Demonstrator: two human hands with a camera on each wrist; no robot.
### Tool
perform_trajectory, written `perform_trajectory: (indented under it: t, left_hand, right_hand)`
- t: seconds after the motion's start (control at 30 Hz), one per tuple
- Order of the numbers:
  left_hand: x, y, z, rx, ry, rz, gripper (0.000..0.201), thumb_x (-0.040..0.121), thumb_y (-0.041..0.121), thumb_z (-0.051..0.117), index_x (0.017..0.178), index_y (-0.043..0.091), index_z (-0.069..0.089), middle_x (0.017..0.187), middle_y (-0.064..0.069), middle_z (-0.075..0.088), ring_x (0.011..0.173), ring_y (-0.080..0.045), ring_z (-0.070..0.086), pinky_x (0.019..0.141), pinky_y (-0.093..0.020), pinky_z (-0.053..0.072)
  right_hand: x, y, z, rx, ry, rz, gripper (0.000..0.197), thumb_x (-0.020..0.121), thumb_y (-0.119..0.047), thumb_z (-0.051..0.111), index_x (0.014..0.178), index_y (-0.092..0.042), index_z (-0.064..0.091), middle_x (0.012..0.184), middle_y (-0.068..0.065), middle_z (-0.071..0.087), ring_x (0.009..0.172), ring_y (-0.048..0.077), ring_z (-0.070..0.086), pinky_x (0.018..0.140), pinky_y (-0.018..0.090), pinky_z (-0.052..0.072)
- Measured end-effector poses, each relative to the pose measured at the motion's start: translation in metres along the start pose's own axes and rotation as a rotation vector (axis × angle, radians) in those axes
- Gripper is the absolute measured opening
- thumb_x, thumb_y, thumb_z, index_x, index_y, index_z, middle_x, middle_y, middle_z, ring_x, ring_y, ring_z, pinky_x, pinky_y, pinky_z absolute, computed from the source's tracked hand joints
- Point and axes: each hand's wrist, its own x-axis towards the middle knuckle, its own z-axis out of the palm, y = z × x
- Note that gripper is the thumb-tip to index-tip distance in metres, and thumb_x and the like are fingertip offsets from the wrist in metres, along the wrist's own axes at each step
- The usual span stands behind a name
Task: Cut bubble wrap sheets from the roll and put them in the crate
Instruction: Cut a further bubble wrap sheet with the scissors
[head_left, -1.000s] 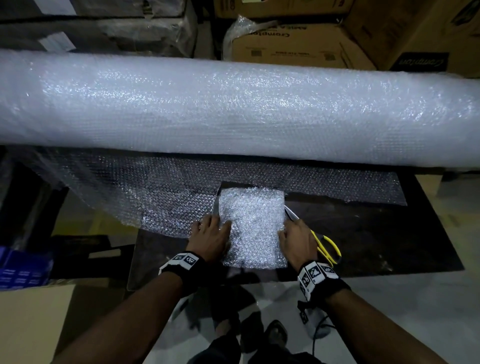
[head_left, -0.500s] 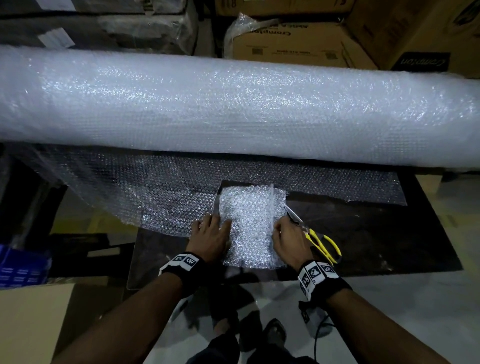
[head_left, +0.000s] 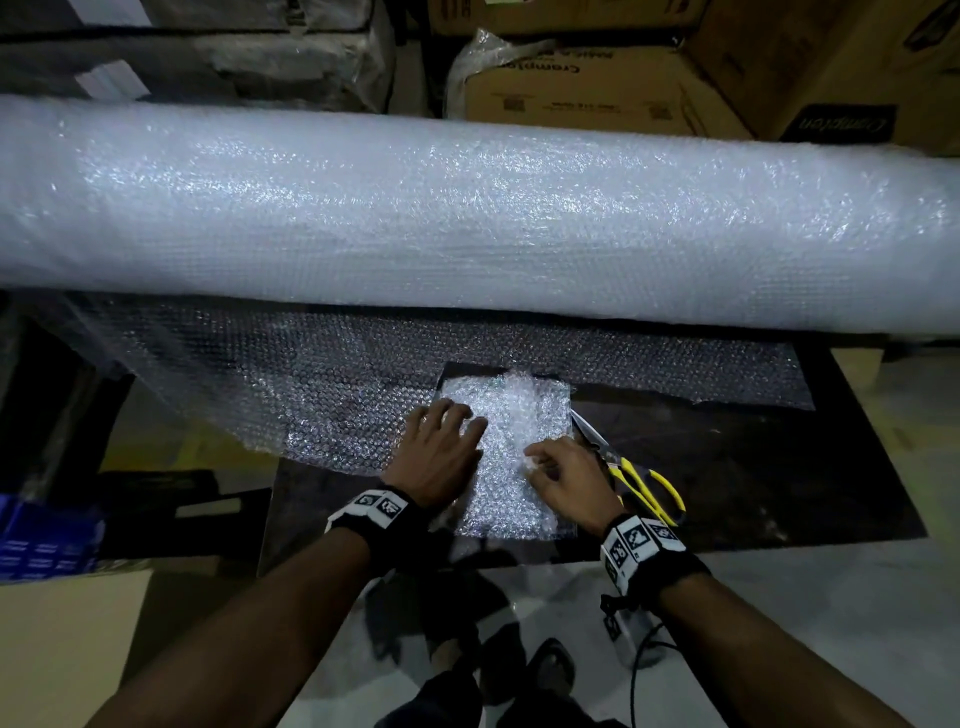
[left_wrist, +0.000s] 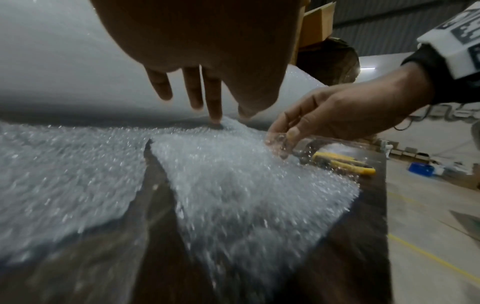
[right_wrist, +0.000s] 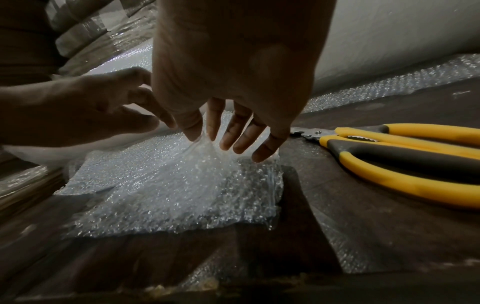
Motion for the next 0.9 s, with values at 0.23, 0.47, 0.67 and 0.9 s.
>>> perform_trajectory:
  t: [0.23,0.47,0.67,0.9]
  left_hand:
    - [0.032,0.005,-0.009,0.007,-0.341,0.188,0.07,0.098,0.011,0.045,0.156,0.033,0.014,0.144,-0.001,0.051,0.137,-0.03,0.029,0.107,-0.052,0.028]
    - [0.031,0.003,-0.01,-0.134,-0.293,0.13,0.042,0.101,0.02,0.046,0.142,0.031,0.051,0.144,0.012,0.054,0.136,-0.022,0.031,0.105,-0.043,0.029]
    - [0.021,-0.011,-0.015,-0.253,-0.187,0.038,0.038,0.095,0.035,0.047,0.128,0.03,0.066,0.117,0.005,0.07,0.128,-0.025,0.042,0.098,-0.042,0.035]
    - [0.004,-0.033,-0.048,-0.437,0.014,-0.145,0.059,0.084,0.062,0.035,0.106,0.029,0.079,0.094,-0.01,0.073,0.105,-0.029,0.059,0.087,-0.041,0.049]
  right_hand:
    - [-0.003,-0.006,-0.001,-0.005,-0.05,-0.013,0.022,0.096,-0.029,0.061,0.116,-0.021,0.069,0.107,-0.001,0.063,0.099,0.012,0.06,0.092,0.033,0.049]
    - [-0.004,-0.009,-0.007,-0.018,-0.038,0.025,0.026,0.1,-0.006,0.048,0.121,-0.001,0.064,0.114,0.015,0.065,0.106,0.027,0.06,0.095,0.035,0.046]
    - [0.009,-0.003,-0.005,-0.108,-0.176,0.025,0.06,0.078,0.013,0.049,0.136,-0.002,0.055,0.108,0.016,0.056,0.105,0.03,0.053,0.091,0.028,0.041]
    - [0.016,-0.004,0.007,-0.297,-0.201,0.047,0.052,0.089,-0.013,0.057,0.139,-0.02,0.051,0.117,0.013,0.046,0.108,0.034,0.052,0.095,0.037,0.045]
